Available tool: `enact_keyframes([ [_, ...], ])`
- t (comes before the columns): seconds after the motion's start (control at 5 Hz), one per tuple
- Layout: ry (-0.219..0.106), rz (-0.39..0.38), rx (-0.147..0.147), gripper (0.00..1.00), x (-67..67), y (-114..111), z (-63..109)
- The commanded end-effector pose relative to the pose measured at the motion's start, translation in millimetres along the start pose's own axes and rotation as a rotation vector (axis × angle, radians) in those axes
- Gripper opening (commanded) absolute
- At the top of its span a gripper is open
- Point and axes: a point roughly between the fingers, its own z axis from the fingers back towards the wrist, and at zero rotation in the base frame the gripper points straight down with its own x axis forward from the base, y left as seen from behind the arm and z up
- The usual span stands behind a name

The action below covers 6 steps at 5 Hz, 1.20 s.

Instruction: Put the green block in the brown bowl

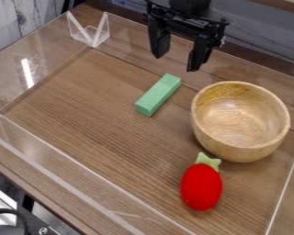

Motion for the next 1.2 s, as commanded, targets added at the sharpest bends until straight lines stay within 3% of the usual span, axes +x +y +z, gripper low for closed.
enact_keyframes([
  [0.0,0.019,0.072,0.005,1.0,-6.0,5.9,-11.2],
  [0.2,0.031,0.137,0.015,1.0,-13.7,14.9,-29.0],
  [0.6,0.029,0.16,0.027,1.0,-4.3,29.9,-53.2],
  [1.0,0.001,0.091,0.033,1.0,-3.5,53.8,-85.4],
])
